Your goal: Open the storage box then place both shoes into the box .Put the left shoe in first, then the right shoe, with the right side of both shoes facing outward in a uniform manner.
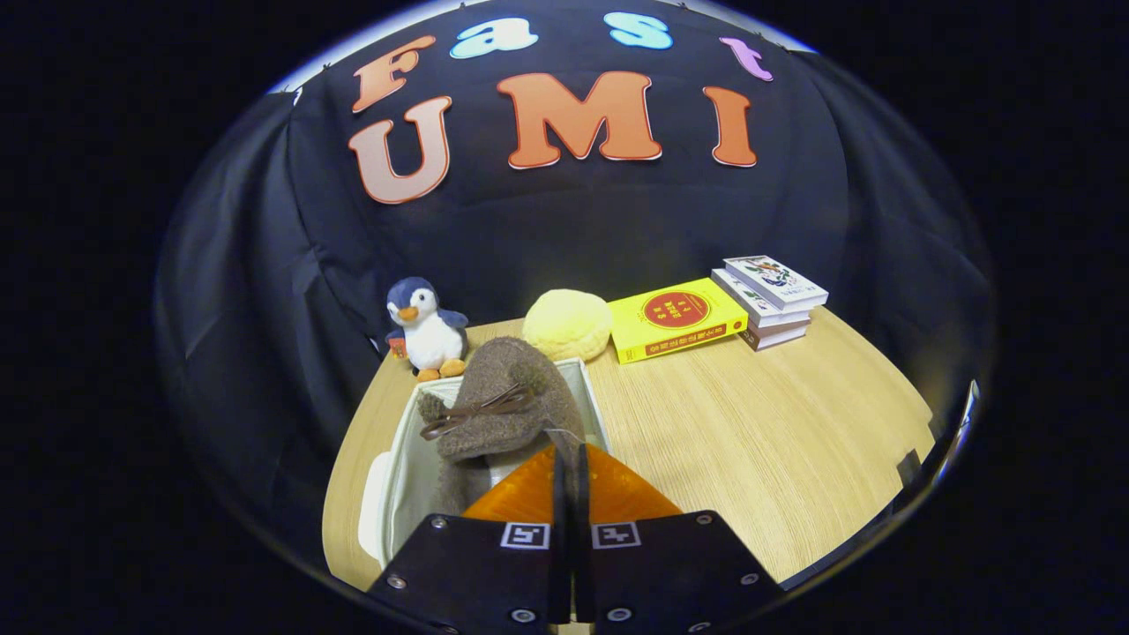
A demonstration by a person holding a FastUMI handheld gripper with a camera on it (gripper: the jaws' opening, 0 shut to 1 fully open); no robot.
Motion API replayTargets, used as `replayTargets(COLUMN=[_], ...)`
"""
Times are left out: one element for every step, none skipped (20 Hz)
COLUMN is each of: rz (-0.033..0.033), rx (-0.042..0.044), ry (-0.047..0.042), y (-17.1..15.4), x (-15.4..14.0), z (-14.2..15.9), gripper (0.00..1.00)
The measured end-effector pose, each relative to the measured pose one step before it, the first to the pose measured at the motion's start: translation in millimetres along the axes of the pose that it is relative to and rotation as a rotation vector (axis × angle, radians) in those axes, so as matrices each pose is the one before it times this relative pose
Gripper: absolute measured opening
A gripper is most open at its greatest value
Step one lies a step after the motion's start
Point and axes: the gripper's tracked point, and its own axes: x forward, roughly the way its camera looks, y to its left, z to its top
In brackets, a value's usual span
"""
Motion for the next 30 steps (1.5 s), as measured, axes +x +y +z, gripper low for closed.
replayTargets(rz=[0.00006, 0.01086, 0.00559, 0.00326, 0.00693, 0.01182, 0.01364, 0.00708, -0.00066, -0.00522, 0.00024, 0.00866, 0.00493, 0.00762, 0.00302, -0.00523, -0.00522, -0.00150, -0.00300, -0.00174, -0.00404, -0.00666, -0.00293, -0.00108, 0.00014, -0.00098, -0.00440, -0.00183, -0.00086, -0.00211], rx=[-0.01149, 0.00136, 0.01084, 0.00711, 0.00320, 0.00263, 0.00543, 0.00370, -0.01028, -0.01915, -0.02409, -0.01974, -0.00913, -0.00375, -0.00384, -0.00351, -0.00500, -0.00357, -0.00041, -0.00438, -0.00843, -0.00756, -0.00309, 0.00517, 0.00965, 0.00736, 0.00661, 0.00604, 0.00650, 0.00531], ry=[0.01015, -0.01032, -0.02525, -0.01755, -0.01761, -0.01045, -0.01142, -0.00765, -0.01585, -0.02759, -0.01915, -0.01484, -0.01787, -0.01991, -0.02233, -0.02085, -0.01839, -0.01781, -0.01852, -0.01859, -0.01860, -0.01854, -0.00875, -0.00029, 0.00095, 0.00121, -0.00006, -0.00027, 0.00119, -0.00399], y=[-0.23, 2.24, 0.14, -2.30, -0.63, -1.67, -0.53, -2.35, -5.06, -5.39, -4.96, -2.54, -1.66, -2.60, -3.48, -5.66, -5.25, -3.56, -2.82, -3.03, -4.12, -4.73, -2.53, -2.27, -1.91, -2.03, -4.26, -2.22, -1.57, -1.49], x=[0.69, -1.22, -2.97, -3.70, -7.55, -4.44, -4.56, -4.76, -5.04, -5.57, -3.88, -6.84, -6.37, -7.38, -4.93, -5.94, -5.63, -5.58, -4.31, -4.80, -4.21, -3.14, -4.48, -3.74, -2.18, -2.49, -0.95, -1.36, -1.52, -1.60], z=[-4.08, 3.38, 7.34, 8.69, 8.46, 7.86, 7.96, 8.00, 9.53, 11.35, 10.49, 9.99, 9.02, 10.26, 9.81, 8.57, 8.21, 7.99, 6.94, 5.86, 4.64, 4.33, 2.25, 0.19, -1.08, -0.58, 0.41, -0.04, -0.04, 1.70], gripper=[0.03, 0.06, 0.13, 0.14, 0.20, 0.26, 0.36, 0.51, 0.66, 0.80, 0.96, 0.98, 0.99, 0.99, 0.99, 0.99, 0.98, 0.98, 0.98, 0.99, 0.98, 0.99, 0.98, 0.98, 0.98, 0.99, 0.98, 0.98, 0.98, 0.98])
